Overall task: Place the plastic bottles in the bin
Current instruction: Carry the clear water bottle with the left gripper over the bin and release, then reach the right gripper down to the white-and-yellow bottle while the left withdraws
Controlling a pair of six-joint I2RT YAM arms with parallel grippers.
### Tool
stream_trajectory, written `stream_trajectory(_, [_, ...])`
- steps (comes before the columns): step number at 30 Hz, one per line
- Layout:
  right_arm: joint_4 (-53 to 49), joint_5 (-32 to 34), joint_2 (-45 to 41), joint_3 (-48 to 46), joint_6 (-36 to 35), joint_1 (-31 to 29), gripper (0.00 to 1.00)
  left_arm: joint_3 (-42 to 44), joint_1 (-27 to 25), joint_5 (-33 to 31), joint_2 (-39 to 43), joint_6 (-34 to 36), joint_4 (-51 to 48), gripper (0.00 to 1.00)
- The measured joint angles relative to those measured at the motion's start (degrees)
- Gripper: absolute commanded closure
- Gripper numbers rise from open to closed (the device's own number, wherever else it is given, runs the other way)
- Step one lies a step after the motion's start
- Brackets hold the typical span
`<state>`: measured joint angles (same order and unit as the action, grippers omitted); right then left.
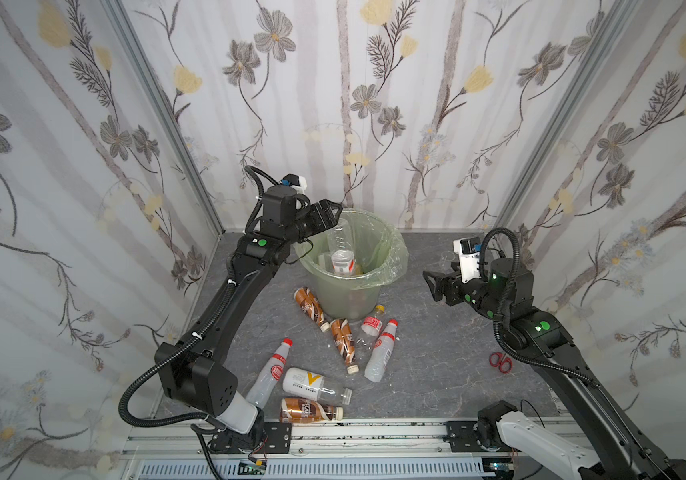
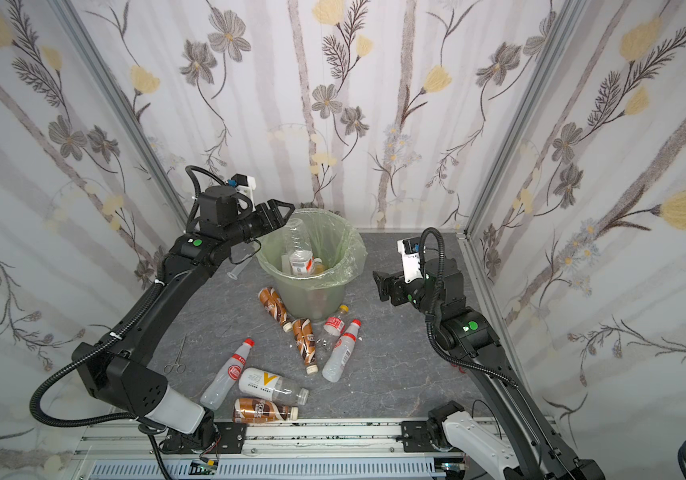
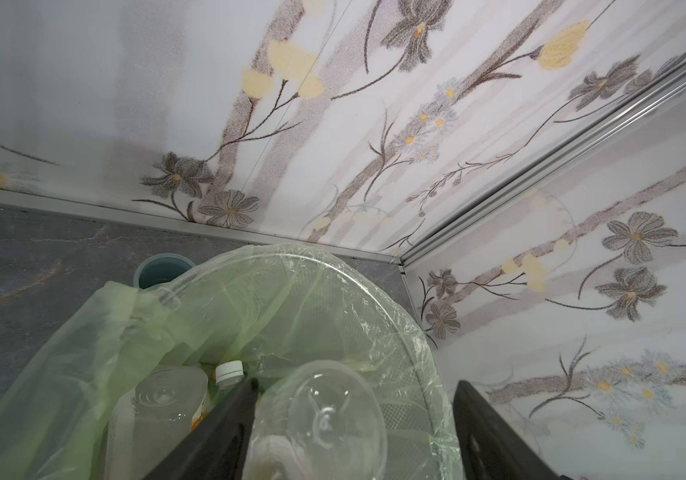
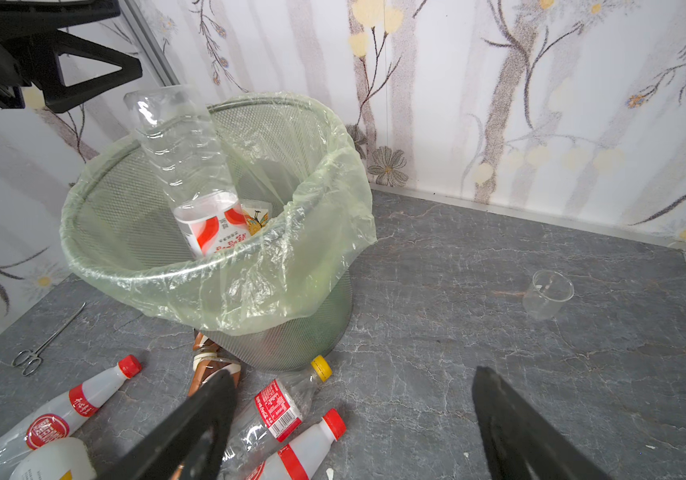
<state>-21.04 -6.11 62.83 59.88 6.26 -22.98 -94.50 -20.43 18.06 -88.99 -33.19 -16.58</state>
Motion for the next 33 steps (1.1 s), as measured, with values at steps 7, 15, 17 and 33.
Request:
stream_trajectory(7, [-0.52,-2.64,0.17,-0.02,-1.11,-0.61,0.11,1.33,0.68,0.13,2.12,1.38,0.02,0.2])
stream_trajectory(15, [-4.92,-6.23,2.12,1.55,-5.4,-9.33,0.14,11.93,11.89,-0.94,11.78,1.38,0.48,0.19])
stream_trajectory(17, [-5.84,-6.88,2.67,1.6,-5.95,-11.8,0.16,16.0,15.78,-1.64,14.47,1.31,0.39,0.19])
stream_trajectory(33, [-5.25,-11.28,15.8,2.19,-5.33,-34.67,0.23,34.42,27.06,-1.49,20.98,4.13,-0.35,0.15])
